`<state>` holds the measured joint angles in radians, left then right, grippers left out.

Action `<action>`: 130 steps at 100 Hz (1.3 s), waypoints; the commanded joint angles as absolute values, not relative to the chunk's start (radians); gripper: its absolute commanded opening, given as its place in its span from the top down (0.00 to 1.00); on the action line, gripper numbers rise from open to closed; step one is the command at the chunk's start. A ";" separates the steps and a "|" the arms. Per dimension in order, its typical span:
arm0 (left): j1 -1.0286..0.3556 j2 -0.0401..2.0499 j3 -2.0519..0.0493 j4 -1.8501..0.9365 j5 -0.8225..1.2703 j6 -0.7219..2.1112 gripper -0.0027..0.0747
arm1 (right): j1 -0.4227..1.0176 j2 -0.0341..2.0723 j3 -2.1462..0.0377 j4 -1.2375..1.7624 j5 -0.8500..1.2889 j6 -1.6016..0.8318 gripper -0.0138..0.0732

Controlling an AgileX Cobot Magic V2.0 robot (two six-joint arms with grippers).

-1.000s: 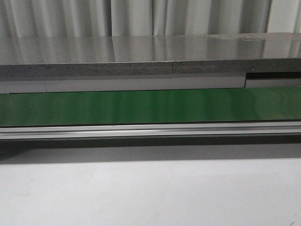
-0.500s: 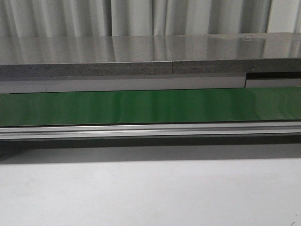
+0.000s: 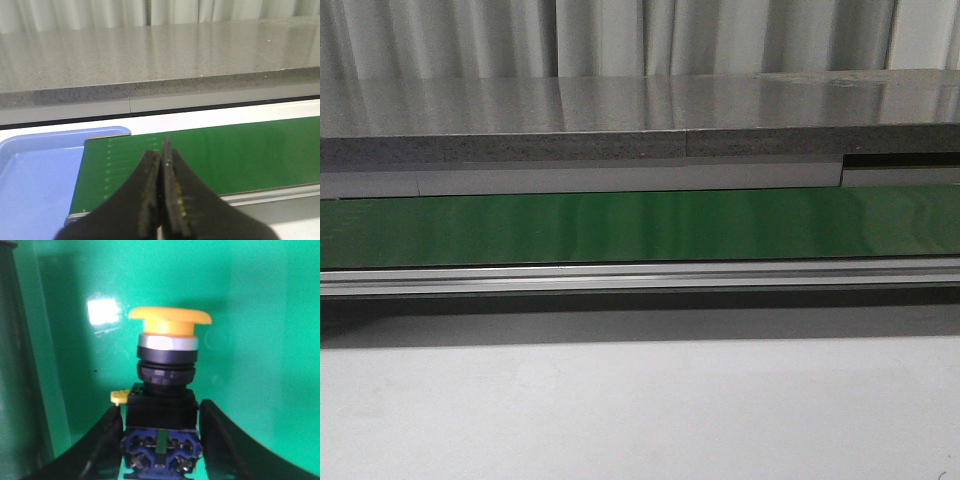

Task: Move button from left to right
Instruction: 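Lift the switch off the belt and lower it into the green tray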

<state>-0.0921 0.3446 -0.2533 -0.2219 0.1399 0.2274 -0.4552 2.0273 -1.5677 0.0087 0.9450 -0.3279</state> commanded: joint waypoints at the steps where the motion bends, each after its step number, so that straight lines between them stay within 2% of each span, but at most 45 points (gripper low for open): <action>1: -0.102 0.353 -0.282 -0.234 0.059 0.224 0.99 | -0.462 1.984 -1.602 0.000 0.938 -0.340 0.65; 16: -0.102 0.353 -0.282 -0.234 0.059 0.224 0.99 | -0.462 1.991 -1.602 0.006 0.943 -0.340 0.62; 35: -0.102 0.353 -0.282 -0.234 0.059 0.224 0.99 | -0.462 1.991 -1.602 0.000 0.950 -0.340 0.36; 44: -0.102 0.353 -0.282 -0.234 0.059 0.224 0.99 | -0.462 1.991 -1.602 0.000 0.958 -0.340 0.29; 72: -0.102 0.353 -0.282 -0.234 0.059 0.224 0.99 | -0.462 1.976 -1.605 -0.009 0.974 -0.329 0.29; 98: -0.102 0.353 -0.282 -0.234 0.059 0.224 0.99 | -0.454 1.857 -1.605 0.009 0.895 -0.305 0.29; 130: -0.102 0.353 -0.282 -0.234 0.059 0.224 0.99 | -0.344 1.696 -1.605 0.174 0.804 -0.306 0.29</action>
<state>-0.0921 0.3446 -0.2533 -0.2219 0.1399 0.2274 -0.3797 1.7871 -1.5681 0.1318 0.8628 -0.3027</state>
